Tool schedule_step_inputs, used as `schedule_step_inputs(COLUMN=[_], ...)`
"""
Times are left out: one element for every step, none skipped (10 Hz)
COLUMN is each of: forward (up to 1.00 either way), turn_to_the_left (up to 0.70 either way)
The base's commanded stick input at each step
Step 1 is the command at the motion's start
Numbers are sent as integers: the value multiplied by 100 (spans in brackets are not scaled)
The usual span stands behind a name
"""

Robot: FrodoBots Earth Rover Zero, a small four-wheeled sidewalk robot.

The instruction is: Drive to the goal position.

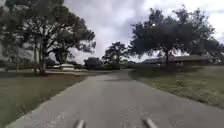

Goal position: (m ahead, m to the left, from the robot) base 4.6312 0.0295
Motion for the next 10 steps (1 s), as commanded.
schedule_step_inputs(forward=[70,70,70,70,70,70,70,70,70,70], turn_to_the_left=[0,0,0,0,0,0,0,0,0,0])
